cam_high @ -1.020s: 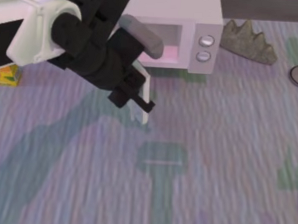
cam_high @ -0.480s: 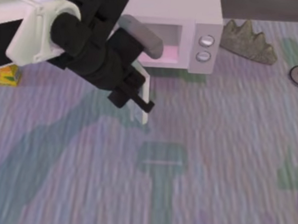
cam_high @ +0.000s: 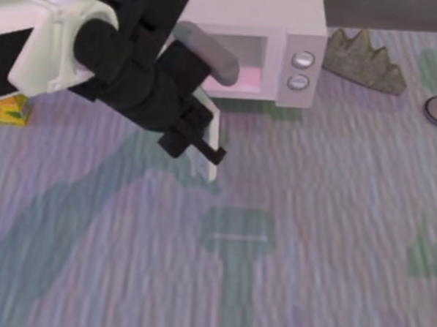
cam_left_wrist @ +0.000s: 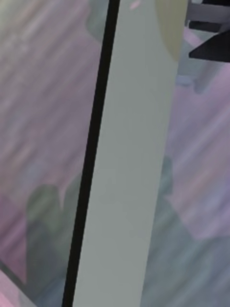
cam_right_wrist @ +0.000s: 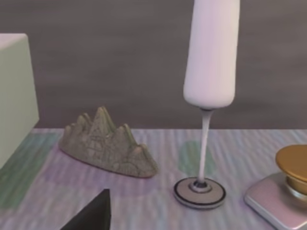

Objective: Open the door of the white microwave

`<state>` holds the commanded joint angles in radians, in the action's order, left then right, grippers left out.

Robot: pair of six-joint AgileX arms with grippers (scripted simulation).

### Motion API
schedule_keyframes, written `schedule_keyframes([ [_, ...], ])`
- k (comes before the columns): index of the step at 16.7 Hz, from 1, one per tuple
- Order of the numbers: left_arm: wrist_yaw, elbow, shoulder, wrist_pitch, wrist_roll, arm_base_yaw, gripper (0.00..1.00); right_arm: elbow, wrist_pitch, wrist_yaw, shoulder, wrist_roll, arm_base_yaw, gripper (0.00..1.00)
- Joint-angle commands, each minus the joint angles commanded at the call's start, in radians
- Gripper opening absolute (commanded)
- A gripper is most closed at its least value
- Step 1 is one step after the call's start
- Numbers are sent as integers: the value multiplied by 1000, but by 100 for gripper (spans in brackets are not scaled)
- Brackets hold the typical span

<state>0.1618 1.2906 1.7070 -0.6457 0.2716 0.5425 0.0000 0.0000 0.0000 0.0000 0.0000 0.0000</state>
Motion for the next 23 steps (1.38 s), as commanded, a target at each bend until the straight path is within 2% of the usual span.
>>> schedule_keyframes([
  [3,15,-11,-5,-9,32,-14,0,0,0,0,0,0,0,100],
  [9,80,-34,-36,-31,164,-69,0,0,0,0,0,0,0,100],
  [23,81,-36,-36,-32,167,-71,0,0,0,0,0,0,0,100],
])
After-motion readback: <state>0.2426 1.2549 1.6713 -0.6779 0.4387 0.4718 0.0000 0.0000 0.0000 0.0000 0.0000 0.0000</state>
